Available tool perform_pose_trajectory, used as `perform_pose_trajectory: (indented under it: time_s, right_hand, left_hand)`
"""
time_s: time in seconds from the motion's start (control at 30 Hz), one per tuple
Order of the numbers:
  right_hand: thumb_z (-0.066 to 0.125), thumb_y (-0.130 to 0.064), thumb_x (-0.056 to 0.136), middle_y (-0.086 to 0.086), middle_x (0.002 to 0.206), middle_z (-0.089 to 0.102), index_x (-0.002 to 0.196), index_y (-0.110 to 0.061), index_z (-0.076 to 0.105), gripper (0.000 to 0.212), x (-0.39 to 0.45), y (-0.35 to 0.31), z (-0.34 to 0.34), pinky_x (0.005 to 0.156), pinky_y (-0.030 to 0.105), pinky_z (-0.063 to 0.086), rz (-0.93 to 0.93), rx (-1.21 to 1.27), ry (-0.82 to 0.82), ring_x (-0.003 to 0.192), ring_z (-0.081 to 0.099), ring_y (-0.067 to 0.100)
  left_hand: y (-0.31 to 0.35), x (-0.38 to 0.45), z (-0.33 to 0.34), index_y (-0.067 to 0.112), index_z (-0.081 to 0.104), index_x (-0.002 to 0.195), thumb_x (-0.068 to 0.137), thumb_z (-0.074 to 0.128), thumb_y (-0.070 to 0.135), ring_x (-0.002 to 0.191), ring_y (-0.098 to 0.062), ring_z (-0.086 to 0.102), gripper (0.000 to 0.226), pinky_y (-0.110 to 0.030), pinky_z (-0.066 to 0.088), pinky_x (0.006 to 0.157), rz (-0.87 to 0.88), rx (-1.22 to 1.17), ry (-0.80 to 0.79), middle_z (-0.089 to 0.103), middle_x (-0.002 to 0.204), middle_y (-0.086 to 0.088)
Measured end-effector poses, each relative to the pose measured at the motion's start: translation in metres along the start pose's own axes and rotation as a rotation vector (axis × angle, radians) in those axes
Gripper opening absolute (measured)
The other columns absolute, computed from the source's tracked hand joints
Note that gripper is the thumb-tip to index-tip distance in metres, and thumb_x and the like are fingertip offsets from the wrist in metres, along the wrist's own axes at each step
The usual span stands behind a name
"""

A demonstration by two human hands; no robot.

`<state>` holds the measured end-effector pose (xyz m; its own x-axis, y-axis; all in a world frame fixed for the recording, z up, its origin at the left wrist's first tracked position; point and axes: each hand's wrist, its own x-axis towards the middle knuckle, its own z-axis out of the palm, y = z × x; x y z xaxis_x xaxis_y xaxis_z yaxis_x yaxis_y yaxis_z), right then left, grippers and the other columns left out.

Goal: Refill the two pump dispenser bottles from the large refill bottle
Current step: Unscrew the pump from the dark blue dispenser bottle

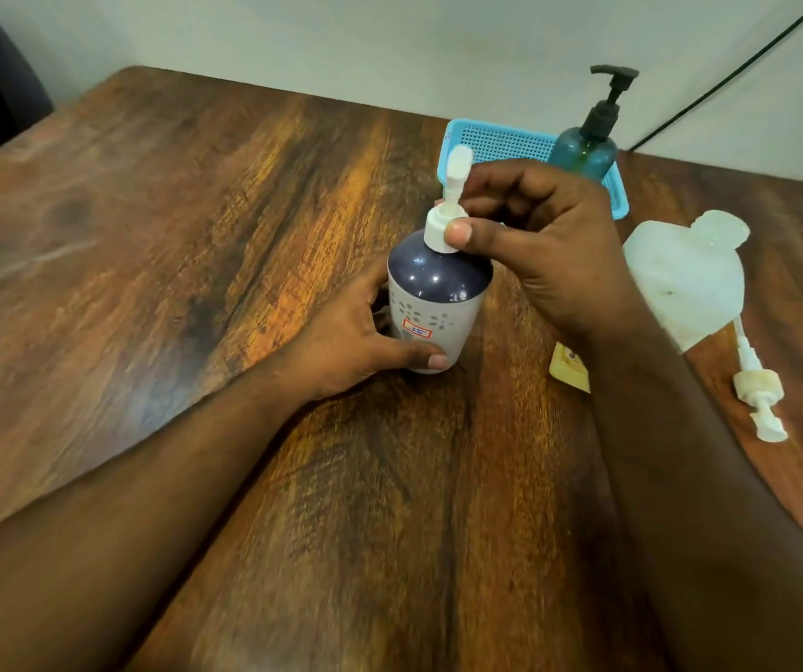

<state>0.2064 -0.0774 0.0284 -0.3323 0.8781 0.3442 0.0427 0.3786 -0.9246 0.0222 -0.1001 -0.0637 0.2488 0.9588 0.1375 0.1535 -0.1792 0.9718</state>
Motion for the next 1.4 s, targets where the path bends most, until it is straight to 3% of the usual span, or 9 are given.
perform_pose_trajectory:
  time_s: [0.1,0.23,0.4,0.5,0.67,0.83,1.0,1.17,1.4]
  right_hand:
    - [0.068,-0.005,0.083,0.009,0.108,0.071,0.112,-0.005,0.064,0.030,-0.002,-0.008,-0.008,0.088,0.033,0.056,0.028,-0.025,-0.107,0.105,0.068,0.019]
    - [0.081,-0.029,0.070,0.003,0.106,0.067,0.111,-0.019,0.067,0.044,-0.005,-0.008,0.004,0.088,0.036,0.057,0.025,-0.177,-0.003,0.104,0.064,0.013]
    - [0.068,0.002,0.082,0.004,0.108,0.071,0.125,-0.016,0.057,0.048,-0.005,-0.016,-0.002,0.092,0.035,0.055,0.049,-0.009,-0.094,0.106,0.067,0.015]
    - [0.066,0.003,0.082,0.000,0.117,0.066,0.128,-0.016,0.055,0.051,-0.005,-0.021,-0.003,0.097,0.035,0.051,0.062,0.047,-0.236,0.114,0.061,0.017]
    - [0.075,0.003,0.074,-0.007,0.102,0.066,0.119,-0.023,0.061,0.054,-0.007,-0.021,0.012,0.084,0.030,0.058,-0.001,-0.128,0.013,0.097,0.067,0.013]
    - [0.064,0.017,0.078,0.001,0.107,0.069,0.123,-0.008,0.054,0.052,-0.005,-0.029,0.005,0.089,0.032,0.055,-0.128,0.105,0.066,0.110,0.066,0.020]
    - [0.062,0.015,0.082,0.005,0.114,0.064,0.124,-0.011,0.053,0.050,-0.008,-0.039,0.011,0.086,0.021,0.053,-0.158,0.011,0.145,0.109,0.065,0.008]
    - [0.065,0.005,0.085,0.007,0.120,0.061,0.127,-0.014,0.051,0.049,-0.011,-0.044,0.007,0.090,0.029,0.054,-0.228,-0.078,0.195,0.112,0.064,0.015]
    - [0.069,0.001,0.082,0.007,0.114,0.064,0.126,-0.011,0.056,0.047,-0.014,-0.046,0.009,0.086,0.032,0.057,-0.232,-0.144,0.225,0.104,0.068,0.016]
  left_hand:
    - [0.002,0.000,-0.001,0.031,0.040,0.144,0.058,0.091,0.025,0.126,-0.008,0.056,0.100,-0.035,0.047,0.105,-0.007,0.020,-0.011,0.060,0.135,0.008]
    - [0.001,0.001,-0.003,0.033,0.041,0.142,0.063,0.091,0.011,0.125,-0.009,0.057,0.096,-0.042,0.048,0.106,-0.011,0.044,-0.016,0.060,0.134,0.009]
    - [0.003,0.001,-0.003,0.045,0.043,0.136,0.058,0.092,0.022,0.128,-0.011,0.055,0.095,-0.044,0.046,0.108,0.001,0.031,-0.008,0.059,0.135,0.008]
    - [0.005,0.000,-0.003,0.048,0.042,0.132,0.059,0.094,0.018,0.127,-0.008,0.054,0.094,-0.042,0.045,0.108,0.002,0.048,0.001,0.059,0.135,0.010]
    - [0.003,0.001,-0.002,0.045,0.043,0.133,0.063,0.091,0.009,0.124,-0.008,0.057,0.092,-0.041,0.048,0.106,-0.001,0.050,-0.003,0.060,0.132,0.009]
    - [0.003,0.001,-0.005,0.032,0.049,0.137,0.060,0.092,0.011,0.127,-0.010,0.055,0.092,-0.043,0.046,0.108,-0.032,0.032,-0.016,0.060,0.134,0.008]
    - [0.004,0.002,-0.005,0.026,0.050,0.138,0.061,0.091,0.007,0.125,-0.007,0.056,0.089,-0.039,0.046,0.108,-0.057,0.029,-0.014,0.061,0.132,0.009]
    - [0.005,0.002,-0.005,0.025,0.051,0.137,0.060,0.091,0.007,0.122,-0.004,0.057,0.089,-0.027,0.047,0.103,-0.058,0.019,-0.010,0.061,0.130,0.009]
    - [0.005,0.001,-0.004,0.031,0.052,0.134,0.059,0.093,0.011,0.122,-0.007,0.058,0.088,-0.035,0.048,0.105,-0.049,0.008,-0.007,0.061,0.131,0.007]
